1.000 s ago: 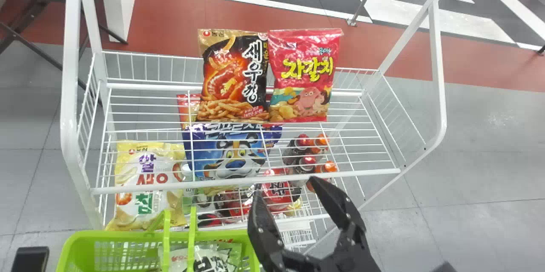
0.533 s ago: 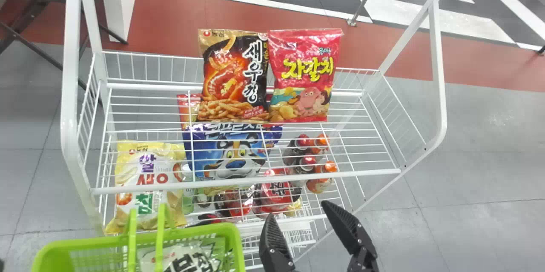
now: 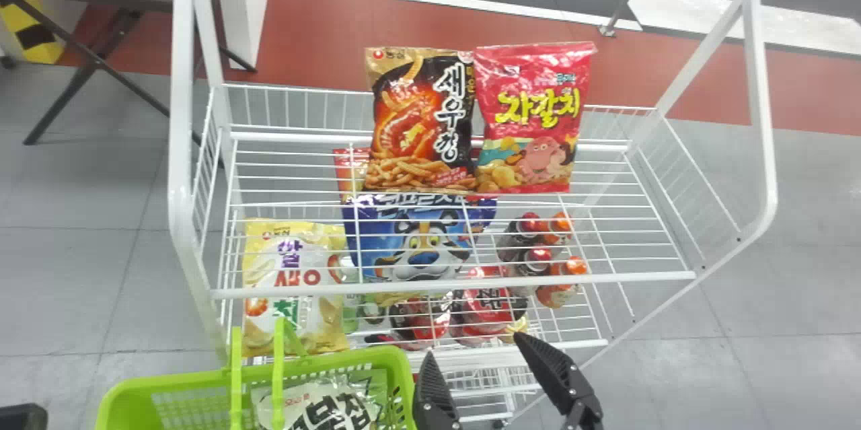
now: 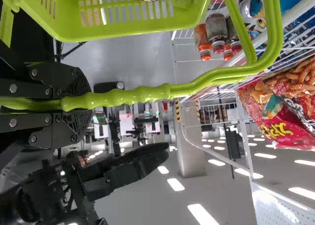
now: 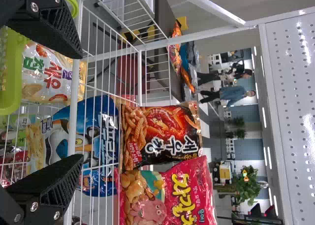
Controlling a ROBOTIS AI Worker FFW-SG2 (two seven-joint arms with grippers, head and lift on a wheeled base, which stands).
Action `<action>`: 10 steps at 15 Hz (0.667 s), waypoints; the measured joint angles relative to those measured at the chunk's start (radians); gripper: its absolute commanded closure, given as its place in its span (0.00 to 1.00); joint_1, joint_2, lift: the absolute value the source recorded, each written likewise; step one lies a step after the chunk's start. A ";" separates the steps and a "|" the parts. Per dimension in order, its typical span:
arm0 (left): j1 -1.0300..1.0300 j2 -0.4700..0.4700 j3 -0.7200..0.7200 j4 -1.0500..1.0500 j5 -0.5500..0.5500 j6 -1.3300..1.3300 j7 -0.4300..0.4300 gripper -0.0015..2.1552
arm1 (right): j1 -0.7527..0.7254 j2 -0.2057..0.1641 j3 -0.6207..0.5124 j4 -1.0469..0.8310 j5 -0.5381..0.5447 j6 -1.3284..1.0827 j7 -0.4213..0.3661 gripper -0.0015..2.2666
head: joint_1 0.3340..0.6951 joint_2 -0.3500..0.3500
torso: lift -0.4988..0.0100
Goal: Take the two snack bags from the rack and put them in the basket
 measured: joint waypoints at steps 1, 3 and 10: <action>0.003 0.000 0.005 0.000 0.000 0.000 -0.004 0.87 | -0.002 0.000 0.001 0.000 -0.001 0.004 0.000 0.04 | 1.00 0.21 | 0.96; 0.004 -0.001 0.007 -0.002 0.000 0.000 -0.004 0.87 | -0.003 -0.002 0.003 0.000 -0.002 0.006 0.000 0.04 | 1.00 0.22 | 0.96; 0.015 -0.002 0.009 -0.008 0.001 0.000 -0.005 0.87 | -0.003 -0.006 0.004 0.002 -0.003 0.004 0.000 0.04 | 1.00 0.22 | 0.96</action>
